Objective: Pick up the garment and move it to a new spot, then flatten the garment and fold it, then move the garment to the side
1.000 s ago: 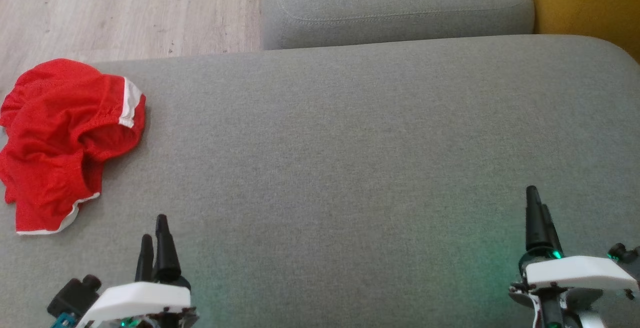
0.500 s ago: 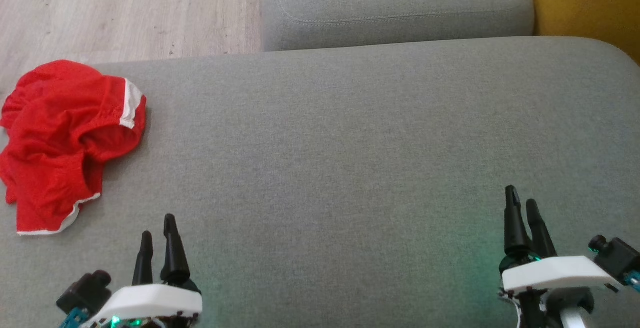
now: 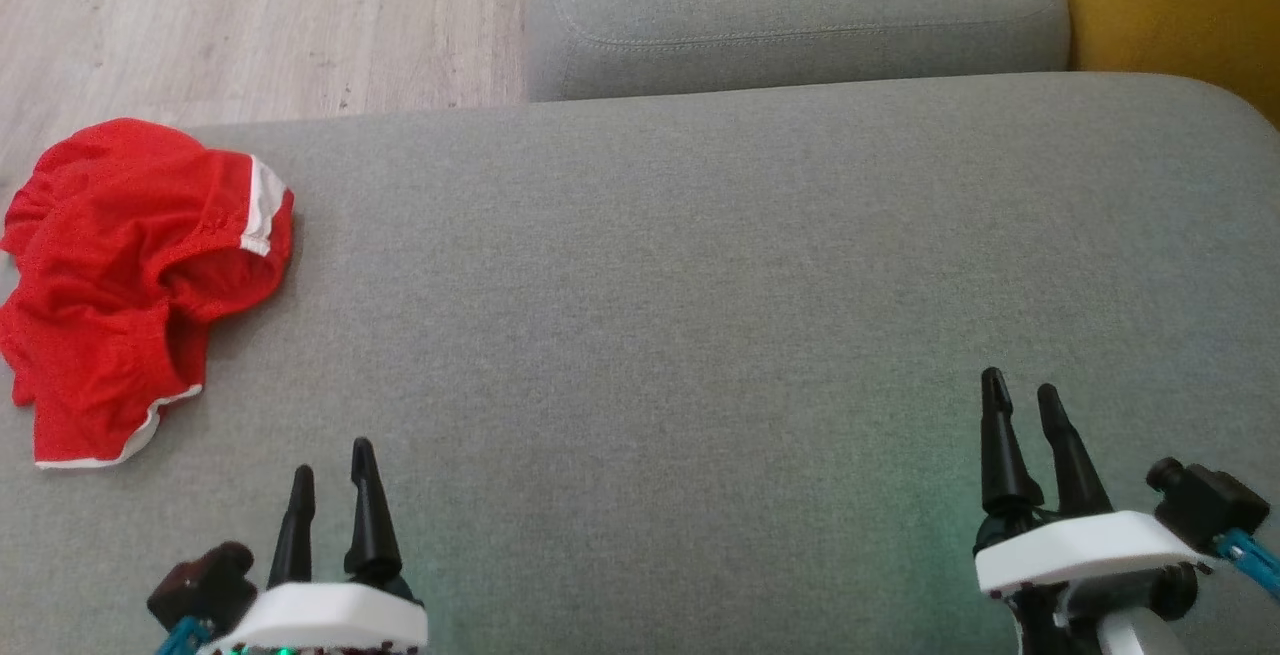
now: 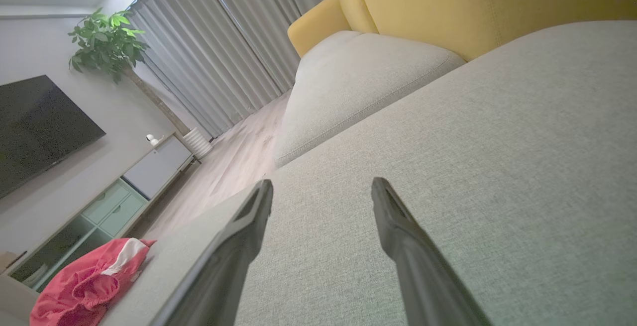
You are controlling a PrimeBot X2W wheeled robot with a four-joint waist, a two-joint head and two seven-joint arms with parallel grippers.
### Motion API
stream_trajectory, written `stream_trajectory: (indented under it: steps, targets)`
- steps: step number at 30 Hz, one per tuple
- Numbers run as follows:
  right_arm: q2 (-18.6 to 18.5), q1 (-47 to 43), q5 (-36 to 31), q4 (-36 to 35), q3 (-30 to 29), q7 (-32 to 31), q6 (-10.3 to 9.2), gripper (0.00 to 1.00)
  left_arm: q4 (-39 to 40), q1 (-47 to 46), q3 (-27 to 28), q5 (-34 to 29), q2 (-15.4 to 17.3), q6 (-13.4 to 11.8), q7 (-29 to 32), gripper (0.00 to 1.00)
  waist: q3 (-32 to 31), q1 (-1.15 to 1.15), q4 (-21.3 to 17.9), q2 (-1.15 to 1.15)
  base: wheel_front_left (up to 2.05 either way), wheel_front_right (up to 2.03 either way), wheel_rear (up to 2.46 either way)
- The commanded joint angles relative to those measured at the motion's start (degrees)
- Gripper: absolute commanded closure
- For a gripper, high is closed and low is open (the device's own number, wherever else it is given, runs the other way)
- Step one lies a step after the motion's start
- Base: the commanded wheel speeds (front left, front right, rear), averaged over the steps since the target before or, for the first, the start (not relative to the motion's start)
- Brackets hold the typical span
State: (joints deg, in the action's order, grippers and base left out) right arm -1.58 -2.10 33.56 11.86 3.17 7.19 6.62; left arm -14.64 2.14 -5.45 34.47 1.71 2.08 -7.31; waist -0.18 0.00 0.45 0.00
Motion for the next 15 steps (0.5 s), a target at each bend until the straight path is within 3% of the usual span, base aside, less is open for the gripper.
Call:
stream_trajectory:
  steps: [1,15]
  targets:
    - [-0.9,0.6,-1.6,-2.3,1.2,0.8,0.55,0.0,1.5,-0.9,1.0,-1.5,0.9,-0.2,-0.7,0.0,0.0,0.0,0.0,0.0,0.0,0.0,0.0]
    - [-1.0,0.7,-13.2,-1.5,3.7,3.2,0.66,0.0,0.3,-0.6,0.2,-10.7,1.2,-1.6,-3.1,0.0,0.3,0.0,0.0,0.0,0.0,0.0,0.0]
